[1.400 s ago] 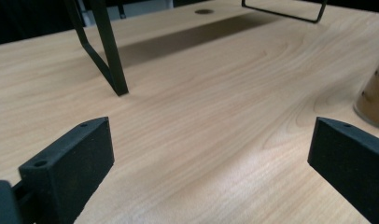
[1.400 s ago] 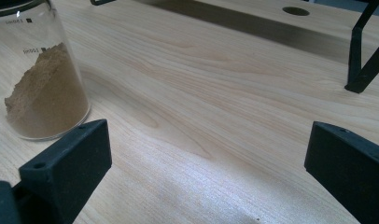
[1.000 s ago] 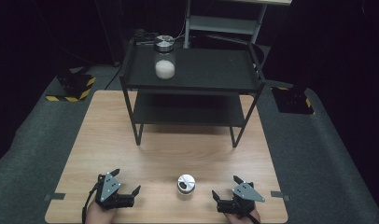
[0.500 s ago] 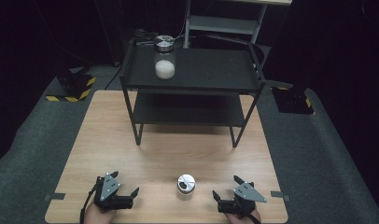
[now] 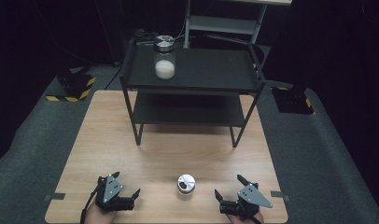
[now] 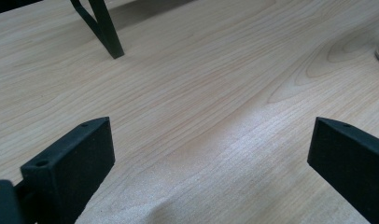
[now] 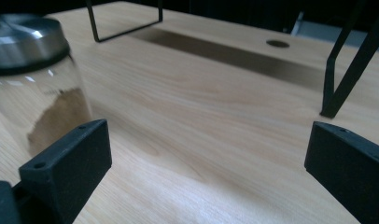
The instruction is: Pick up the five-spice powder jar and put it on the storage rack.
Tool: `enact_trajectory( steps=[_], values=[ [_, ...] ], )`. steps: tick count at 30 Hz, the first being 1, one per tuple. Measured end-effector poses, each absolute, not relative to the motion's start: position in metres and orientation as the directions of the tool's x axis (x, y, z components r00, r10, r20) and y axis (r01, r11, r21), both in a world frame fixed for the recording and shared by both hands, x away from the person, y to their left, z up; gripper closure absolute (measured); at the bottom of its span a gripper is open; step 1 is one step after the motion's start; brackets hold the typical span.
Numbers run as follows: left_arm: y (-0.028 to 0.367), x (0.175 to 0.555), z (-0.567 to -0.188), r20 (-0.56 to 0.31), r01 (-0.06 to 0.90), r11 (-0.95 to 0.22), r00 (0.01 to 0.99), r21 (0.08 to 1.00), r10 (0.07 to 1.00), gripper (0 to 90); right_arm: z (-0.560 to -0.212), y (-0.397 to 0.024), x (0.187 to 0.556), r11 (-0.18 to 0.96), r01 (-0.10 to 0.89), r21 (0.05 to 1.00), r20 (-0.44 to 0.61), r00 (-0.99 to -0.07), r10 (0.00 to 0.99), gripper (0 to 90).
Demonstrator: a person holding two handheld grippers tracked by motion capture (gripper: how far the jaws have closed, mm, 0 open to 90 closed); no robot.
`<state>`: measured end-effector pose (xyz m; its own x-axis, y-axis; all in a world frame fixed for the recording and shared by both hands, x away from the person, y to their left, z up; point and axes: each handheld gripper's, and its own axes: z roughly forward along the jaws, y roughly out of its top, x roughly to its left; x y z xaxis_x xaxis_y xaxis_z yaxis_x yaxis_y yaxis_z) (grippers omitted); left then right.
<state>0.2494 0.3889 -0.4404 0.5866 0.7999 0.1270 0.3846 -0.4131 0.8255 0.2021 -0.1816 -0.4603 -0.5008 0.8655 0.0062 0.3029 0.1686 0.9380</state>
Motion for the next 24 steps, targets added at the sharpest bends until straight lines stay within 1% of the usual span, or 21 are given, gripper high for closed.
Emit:
enact_trajectory(
  steps=[5, 10, 17, 24],
  values=[
    [0.390, 0.251, -0.440, 0.111, 0.395, -0.401, 0.585, 0.827, 0.803, 0.8, -0.454, -0.177, 0.195, 0.159, 0.266, 0.951, 0.003, -0.523, 0.852, 0.2],
    [0.391, 0.250, -0.440, 0.116, 0.389, -0.406, 0.588, 0.827, 0.800, 0.8, -0.450, -0.171, 0.191, 0.154, 0.242, 0.958, 0.002, -0.542, 0.841, 0.3],
    [0.389, 0.249, -0.441, 0.127, 0.381, -0.414, 0.591, 0.827, 0.797, 0.8, -0.446, -0.162, 0.189, 0.136, 0.230, 0.964, 0.018, -0.563, 0.826, 0.3],
    [0.388, 0.248, -0.441, 0.137, 0.373, -0.420, 0.591, 0.827, 0.795, 0.8, -0.441, -0.152, 0.190, 0.124, 0.241, 0.963, 0.041, -0.580, 0.813, 0.3]
  ],
)
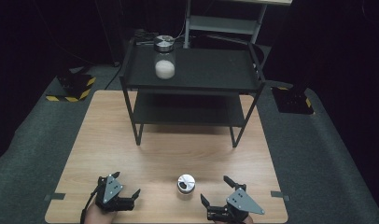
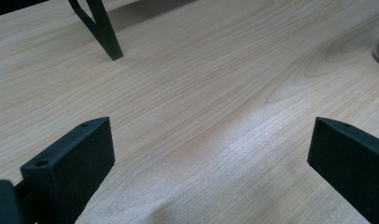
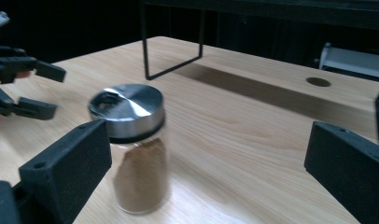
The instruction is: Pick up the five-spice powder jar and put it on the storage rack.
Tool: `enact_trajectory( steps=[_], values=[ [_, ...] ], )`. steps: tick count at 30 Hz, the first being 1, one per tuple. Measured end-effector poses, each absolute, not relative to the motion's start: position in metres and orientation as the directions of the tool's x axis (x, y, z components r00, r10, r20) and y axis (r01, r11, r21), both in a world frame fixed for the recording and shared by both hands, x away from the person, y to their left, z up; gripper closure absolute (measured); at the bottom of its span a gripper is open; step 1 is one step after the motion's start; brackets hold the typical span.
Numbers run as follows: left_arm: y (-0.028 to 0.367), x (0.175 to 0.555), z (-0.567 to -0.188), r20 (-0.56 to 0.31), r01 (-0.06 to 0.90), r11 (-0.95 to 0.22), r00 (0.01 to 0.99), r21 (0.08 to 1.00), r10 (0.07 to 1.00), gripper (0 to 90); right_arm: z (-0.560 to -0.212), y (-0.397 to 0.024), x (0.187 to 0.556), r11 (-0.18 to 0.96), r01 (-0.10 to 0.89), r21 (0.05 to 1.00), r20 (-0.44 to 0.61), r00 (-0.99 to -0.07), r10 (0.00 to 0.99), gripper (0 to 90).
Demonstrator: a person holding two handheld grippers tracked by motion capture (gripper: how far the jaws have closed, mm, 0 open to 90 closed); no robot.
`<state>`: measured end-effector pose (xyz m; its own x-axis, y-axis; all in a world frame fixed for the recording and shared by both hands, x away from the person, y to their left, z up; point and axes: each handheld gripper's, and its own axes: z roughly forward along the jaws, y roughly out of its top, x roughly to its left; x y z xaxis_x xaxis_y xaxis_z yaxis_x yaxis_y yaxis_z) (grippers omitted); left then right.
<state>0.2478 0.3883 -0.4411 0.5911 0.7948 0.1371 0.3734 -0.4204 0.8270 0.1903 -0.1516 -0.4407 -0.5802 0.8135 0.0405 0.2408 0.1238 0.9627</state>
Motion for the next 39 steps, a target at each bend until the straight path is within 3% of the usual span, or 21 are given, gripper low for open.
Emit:
enact_trajectory(
  steps=[13, 25, 39],
  values=[
    [0.390, 0.247, -0.442, 0.140, 0.361, -0.426, 0.604, 0.829, 0.784, 0.8, -0.433, -0.116, 0.199, 0.195, 0.238, 0.951, 0.004, -0.643, 0.766, 0.8],
    [0.394, 0.250, -0.442, 0.117, 0.368, -0.412, 0.611, 0.833, 0.783, 0.8, -0.442, -0.090, 0.214, 0.180, 0.259, 0.949, 0.021, -0.620, 0.784, 6.6],
    [0.391, 0.248, -0.441, 0.135, 0.365, -0.426, 0.607, 0.828, 0.783, 0.8, -0.460, -0.088, 0.220, 0.127, 0.250, 0.960, 0.060, -0.628, 0.776, 27.8]
  ],
)
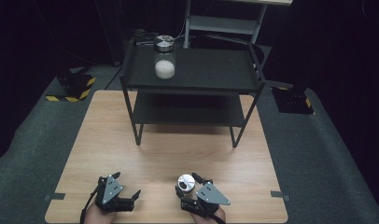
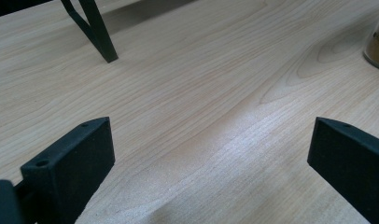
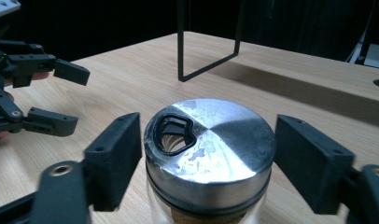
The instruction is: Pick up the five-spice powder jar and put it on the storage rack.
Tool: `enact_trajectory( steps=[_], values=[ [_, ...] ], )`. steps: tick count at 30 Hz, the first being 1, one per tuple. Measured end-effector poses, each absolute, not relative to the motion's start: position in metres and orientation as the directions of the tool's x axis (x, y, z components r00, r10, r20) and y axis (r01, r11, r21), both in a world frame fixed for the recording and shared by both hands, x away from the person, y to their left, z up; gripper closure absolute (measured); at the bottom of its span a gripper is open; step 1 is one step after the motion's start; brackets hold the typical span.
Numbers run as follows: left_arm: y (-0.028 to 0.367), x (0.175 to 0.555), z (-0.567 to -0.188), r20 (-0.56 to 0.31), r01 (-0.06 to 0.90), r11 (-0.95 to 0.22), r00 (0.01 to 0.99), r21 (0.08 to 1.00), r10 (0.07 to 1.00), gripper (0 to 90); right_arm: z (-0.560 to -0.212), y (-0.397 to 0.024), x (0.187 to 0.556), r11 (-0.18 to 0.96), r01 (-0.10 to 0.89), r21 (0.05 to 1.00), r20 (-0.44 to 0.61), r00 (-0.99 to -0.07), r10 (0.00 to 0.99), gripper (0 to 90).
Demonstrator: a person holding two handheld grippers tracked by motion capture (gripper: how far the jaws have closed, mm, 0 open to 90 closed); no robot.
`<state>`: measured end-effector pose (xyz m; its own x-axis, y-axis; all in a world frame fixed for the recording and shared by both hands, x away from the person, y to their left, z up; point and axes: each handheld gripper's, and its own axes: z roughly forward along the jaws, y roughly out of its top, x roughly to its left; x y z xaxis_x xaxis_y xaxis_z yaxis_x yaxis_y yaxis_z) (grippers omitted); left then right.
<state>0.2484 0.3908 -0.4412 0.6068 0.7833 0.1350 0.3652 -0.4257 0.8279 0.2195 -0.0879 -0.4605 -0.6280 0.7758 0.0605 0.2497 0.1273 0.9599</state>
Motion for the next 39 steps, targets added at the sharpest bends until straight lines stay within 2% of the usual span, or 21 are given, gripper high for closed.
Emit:
enact_trajectory(
  steps=[11, 39],
  values=[
    [0.389, 0.249, -0.440, 0.140, 0.372, -0.434, 0.606, 0.820, 0.783, 0.8, -0.465, -0.092, 0.218, 0.113, 0.239, 0.964, 0.067, -0.634, 0.770, 34.0],
    [0.390, 0.249, -0.441, 0.134, 0.370, -0.424, 0.602, 0.827, 0.787, 0.8, -0.472, -0.094, 0.218, 0.099, 0.219, 0.971, 0.066, -0.641, 0.765, 35.2]
  ],
)
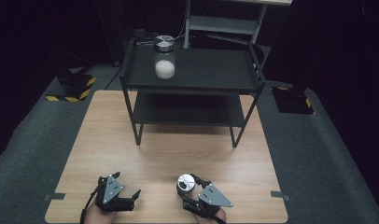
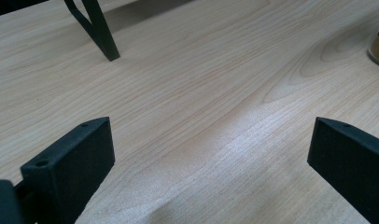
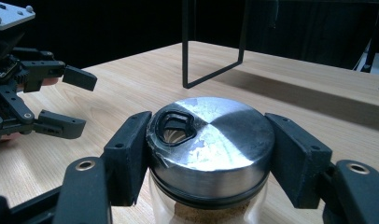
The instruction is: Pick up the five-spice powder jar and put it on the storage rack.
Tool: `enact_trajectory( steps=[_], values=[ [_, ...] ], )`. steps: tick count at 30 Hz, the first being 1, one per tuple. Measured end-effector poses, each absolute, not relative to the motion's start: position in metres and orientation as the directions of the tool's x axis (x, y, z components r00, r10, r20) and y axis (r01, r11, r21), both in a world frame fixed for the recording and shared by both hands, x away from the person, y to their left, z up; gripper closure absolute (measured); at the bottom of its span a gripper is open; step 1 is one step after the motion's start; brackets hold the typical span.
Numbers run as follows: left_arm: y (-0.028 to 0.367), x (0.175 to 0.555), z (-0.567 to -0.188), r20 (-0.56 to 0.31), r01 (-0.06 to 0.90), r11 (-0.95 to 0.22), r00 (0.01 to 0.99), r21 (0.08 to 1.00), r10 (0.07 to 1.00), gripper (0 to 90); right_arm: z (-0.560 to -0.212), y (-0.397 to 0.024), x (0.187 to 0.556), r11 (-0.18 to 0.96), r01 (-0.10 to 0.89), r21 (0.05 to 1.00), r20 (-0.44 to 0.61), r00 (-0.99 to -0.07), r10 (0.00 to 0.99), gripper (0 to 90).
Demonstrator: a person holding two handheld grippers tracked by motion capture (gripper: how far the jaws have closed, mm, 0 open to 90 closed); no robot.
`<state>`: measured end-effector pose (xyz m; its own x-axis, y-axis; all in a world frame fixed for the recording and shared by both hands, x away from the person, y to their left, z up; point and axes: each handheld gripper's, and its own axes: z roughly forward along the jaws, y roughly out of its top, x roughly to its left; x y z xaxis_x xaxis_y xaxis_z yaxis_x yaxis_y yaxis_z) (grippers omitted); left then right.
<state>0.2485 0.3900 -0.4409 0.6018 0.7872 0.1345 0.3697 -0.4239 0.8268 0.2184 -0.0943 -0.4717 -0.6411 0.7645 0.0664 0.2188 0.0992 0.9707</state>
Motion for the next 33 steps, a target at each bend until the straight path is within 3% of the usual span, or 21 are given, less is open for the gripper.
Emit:
enact_trajectory(
  steps=[15, 33],
  values=[
    [0.391, 0.248, -0.441, 0.132, 0.368, -0.421, 0.603, 0.829, 0.787, 0.8, -0.462, -0.098, 0.213, 0.091, 0.190, 0.977, 0.049, -0.624, 0.780, 35.2],
    [0.392, 0.246, -0.442, 0.136, 0.355, -0.425, 0.613, 0.832, 0.778, 0.8, -0.409, -0.121, 0.210, 0.068, 0.144, 0.987, 0.031, -0.595, 0.803, 35.2]
  ],
)
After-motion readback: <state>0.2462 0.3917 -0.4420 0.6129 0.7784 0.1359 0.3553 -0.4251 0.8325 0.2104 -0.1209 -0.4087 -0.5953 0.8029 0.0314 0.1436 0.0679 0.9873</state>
